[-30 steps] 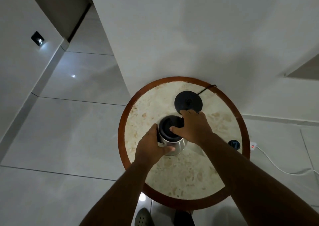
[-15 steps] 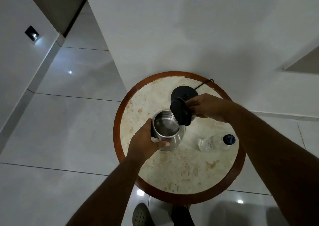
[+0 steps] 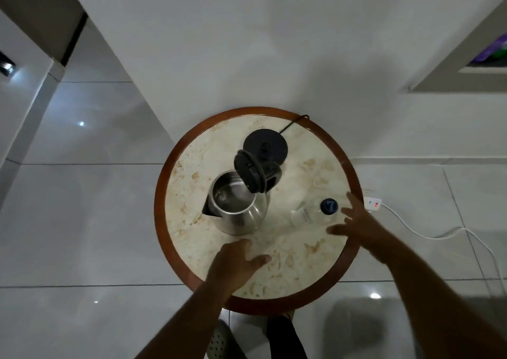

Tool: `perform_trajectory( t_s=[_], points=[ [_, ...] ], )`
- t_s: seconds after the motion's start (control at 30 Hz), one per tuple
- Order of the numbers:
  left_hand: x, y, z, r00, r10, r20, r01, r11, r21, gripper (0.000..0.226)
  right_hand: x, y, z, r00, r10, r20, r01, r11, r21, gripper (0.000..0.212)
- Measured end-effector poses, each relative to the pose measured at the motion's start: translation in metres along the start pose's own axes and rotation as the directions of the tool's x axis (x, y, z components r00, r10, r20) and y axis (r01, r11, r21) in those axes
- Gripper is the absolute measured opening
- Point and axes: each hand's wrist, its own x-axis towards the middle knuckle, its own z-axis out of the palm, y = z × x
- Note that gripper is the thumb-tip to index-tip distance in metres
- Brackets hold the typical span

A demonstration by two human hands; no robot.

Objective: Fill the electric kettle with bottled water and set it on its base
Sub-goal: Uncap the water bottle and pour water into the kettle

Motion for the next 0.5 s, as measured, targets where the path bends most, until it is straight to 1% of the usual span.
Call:
perform_trajectory(
  t_s=[0.03,0.07,0.1,0.13,0.17,0.2,0.23,0.27,0.3,0.37,0.43,0.5],
  points=[
    [0.002,0.019,0.002,0.998,0.067,0.000,-0.067,0.998,-0.015,0.077,-0.003,0.009,0.011,0.999,-0.029,0.017,0.029,1.000,-0.009,0.128],
    [0.003,0.040,0.002,0.990,0.134,-0.039,-0.136,0.990,-0.046,0.075,-0.005,0.014,0.023,0.996,-0.086,0.018,0.086,0.996,-0.026,0.136],
    [0.005,0.059,-0.001,0.975,0.200,-0.102,-0.209,0.974,-0.086,0.072,-0.005,0.017,0.036,0.986,-0.167,0.001,0.167,0.985,-0.042,0.137],
    [0.006,0.078,-0.005,0.947,0.269,-0.174,-0.291,0.950,-0.112,0.071,-0.004,0.020,0.047,0.964,-0.262,-0.034,0.261,0.964,-0.046,0.132],
    [0.008,0.094,-0.009,0.912,0.340,-0.229,-0.374,0.919,-0.125,0.070,-0.002,0.021,0.055,0.931,-0.356,-0.080,0.354,0.934,-0.045,0.120],
    [0.012,0.109,-0.013,0.877,0.416,-0.243,-0.452,0.885,-0.116,0.069,0.001,0.022,0.060,0.891,-0.433,-0.135,0.432,0.901,-0.043,0.103],
    [0.015,0.120,-0.019,0.845,0.484,-0.227,-0.515,0.851,-0.100,0.066,0.004,0.022,0.064,0.858,-0.482,-0.176,0.479,0.876,-0.062,0.085],
    [0.019,0.130,-0.023,0.814,0.550,-0.186,-0.568,0.820,-0.062,0.061,0.008,0.025,0.067,0.841,-0.498,-0.210,0.495,0.866,-0.074,0.073],
    [0.023,0.137,-0.025,0.783,0.605,-0.146,-0.613,0.790,-0.013,0.054,0.013,0.028,0.069,0.841,-0.488,-0.235,0.485,0.871,-0.072,0.068],
    [0.028,0.145,-0.025,0.737,0.668,-0.103,-0.661,0.744,0.097,0.043,0.021,0.033,0.073,0.851,-0.451,-0.271,0.452,0.890,-0.062,0.067],
    [0.031,0.147,-0.019,0.709,0.691,-0.141,-0.660,0.720,0.215,0.039,0.029,0.037,0.076,0.859,-0.409,-0.308,0.405,0.911,-0.080,0.065],
    [0.029,0.144,-0.013,0.694,0.681,-0.231,-0.607,0.727,0.319,0.040,0.033,0.036,0.082,0.845,-0.415,-0.336,0.402,0.909,-0.112,0.062]
  ],
)
